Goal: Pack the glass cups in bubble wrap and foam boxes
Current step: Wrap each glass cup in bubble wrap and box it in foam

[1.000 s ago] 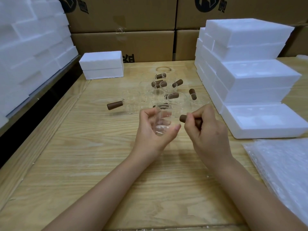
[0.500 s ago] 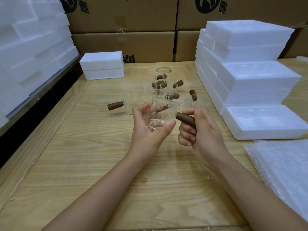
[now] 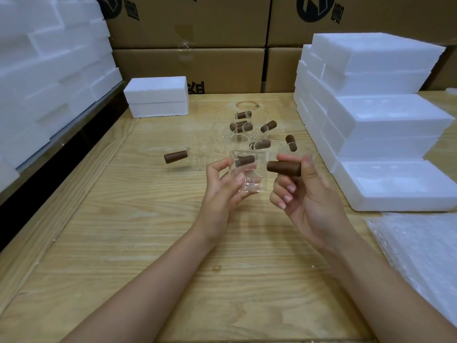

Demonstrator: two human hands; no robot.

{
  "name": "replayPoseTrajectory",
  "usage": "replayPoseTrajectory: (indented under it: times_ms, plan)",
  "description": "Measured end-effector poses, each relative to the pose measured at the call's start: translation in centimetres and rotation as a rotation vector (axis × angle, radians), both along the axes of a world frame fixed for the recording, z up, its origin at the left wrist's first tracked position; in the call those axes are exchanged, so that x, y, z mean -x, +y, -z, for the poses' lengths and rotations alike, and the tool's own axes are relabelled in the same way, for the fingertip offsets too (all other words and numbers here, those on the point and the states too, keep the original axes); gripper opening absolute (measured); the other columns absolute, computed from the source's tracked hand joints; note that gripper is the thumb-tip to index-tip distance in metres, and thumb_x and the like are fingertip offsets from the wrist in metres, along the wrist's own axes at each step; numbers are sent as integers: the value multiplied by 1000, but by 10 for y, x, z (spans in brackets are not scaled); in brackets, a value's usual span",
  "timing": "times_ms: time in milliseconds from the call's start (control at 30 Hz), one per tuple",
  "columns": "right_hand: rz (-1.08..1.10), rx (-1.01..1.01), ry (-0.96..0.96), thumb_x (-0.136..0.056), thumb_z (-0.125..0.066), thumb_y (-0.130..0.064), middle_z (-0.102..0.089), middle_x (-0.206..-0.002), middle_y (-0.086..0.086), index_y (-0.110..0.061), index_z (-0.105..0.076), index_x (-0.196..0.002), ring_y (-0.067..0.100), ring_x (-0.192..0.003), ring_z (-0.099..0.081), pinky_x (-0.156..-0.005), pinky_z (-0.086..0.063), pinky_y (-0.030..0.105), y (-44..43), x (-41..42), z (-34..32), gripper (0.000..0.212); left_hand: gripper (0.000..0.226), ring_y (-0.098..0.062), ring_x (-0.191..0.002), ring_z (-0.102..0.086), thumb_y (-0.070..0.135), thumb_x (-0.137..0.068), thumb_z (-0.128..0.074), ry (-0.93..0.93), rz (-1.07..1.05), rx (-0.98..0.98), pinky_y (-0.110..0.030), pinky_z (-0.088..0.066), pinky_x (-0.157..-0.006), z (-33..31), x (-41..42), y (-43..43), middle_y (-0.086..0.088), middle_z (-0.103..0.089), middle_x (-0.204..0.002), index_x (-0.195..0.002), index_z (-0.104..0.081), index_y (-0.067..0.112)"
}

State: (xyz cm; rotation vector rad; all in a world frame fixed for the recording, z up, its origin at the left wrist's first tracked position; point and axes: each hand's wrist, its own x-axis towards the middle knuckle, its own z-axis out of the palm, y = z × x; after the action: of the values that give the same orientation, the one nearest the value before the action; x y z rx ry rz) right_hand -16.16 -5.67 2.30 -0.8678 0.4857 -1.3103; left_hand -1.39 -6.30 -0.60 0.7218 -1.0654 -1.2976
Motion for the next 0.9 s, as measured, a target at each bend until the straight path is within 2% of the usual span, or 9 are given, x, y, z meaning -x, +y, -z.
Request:
replayPoseTrajectory:
  times_ms: [100, 233, 333, 400, 467, 567, 733, 833, 900]
  plan:
    - [100, -48, -4, -93, -40, -43, -35, -54, -3, -11, -67, -95, 9, -44, -35, -43, -37, 21, -2, 1, -3, 42, 33, -28, -100, -68, 20, -84, -45, 1, -2, 2, -32, -55, -81, 1, 0, 1, -6, -70, -108, -116, -39, 15]
    - [233, -119, -3, -103, -29, -36, -31, -50, -4, -8, -61, -93, 8, -41, -30, -41, -33, 19, -5, 2, -4, 44, 28, -27, -100, -68, 27, -88, -44, -108, -91, 61, -30, -54, -82, -1, 3, 5, -12, -65, -115, -115, -43, 19]
    - [278, -156, 7, -104, -29, -34, -31, -49, -5, -8, -62, -90, 8, -41, -29, -40, -32, 19, -7, 4, -4, 44, 38, -34, -106, -65, 37, -82, -60, -200, -158, 120, -35, -55, -87, -2, 7, 9, -22, -59, -119, -114, -43, 25]
    - [287, -179, 13, -104, -29, -31, -31, -48, -4, -7, -61, -89, 9, -40, -28, -40, -31, 19, -8, 2, -1, 43, 51, -28, -106, -66, 40, -71, -69, -253, -190, 147, -39, -53, -92, -2, 8, 10, -16, -61, -120, -113, -42, 29]
    - [317, -215, 41, -103, -29, -23, -31, -48, -3, -6, -60, -87, 10, -39, -28, -39, -30, 19, -10, 1, 3, 38, 57, -19, -102, -68, 36, -66, -75, -313, -236, 196, -33, -53, -90, -2, 7, 11, -5, -64, -117, -112, -42, 30]
    - [364, -266, 96, -97, -29, -14, -32, -46, -2, -6, -58, -85, 10, -38, -28, -38, -29, 19, -13, 1, 9, 32, 61, -18, -102, -67, 31, -64, -78, -384, -275, 274, -31, -52, -89, 0, 8, 12, -2, -63, -117, -113, -42, 30]
    - [373, -306, 142, -94, -33, -13, -33, -45, -3, -9, -57, -78, 10, -36, -28, -36, -28, 18, -19, 1, 16, 30, 71, -11, -113, -62, 30, -67, -75, -520, -288, 378, -24, -48, -92, 1, 6, 12, 6, -59, -124, -130, -41, 28]
    - [392, -274, 130, -93, -34, -9, -38, -49, 0, -10, -57, -74, 9, -37, -29, -36, -29, 18, -18, 0, 18, 30, 72, -11, -122, -56, 24, -71, -74, -623, -285, 449, -30, -49, -95, 3, 3, 9, -1, -58, -132, -137, -45, 13]
    - [412, -245, 97, -93, -34, -6, -42, -50, 1, -11, -57, -73, 8, -38, -30, -36, -29, 18, -18, -1, 19, 31, 72, -9, -125, -54, 17, -72, -77, -672, -293, 476, -31, -47, -99, 4, -1, 7, 2, -58, -133, -137, -45, 16]
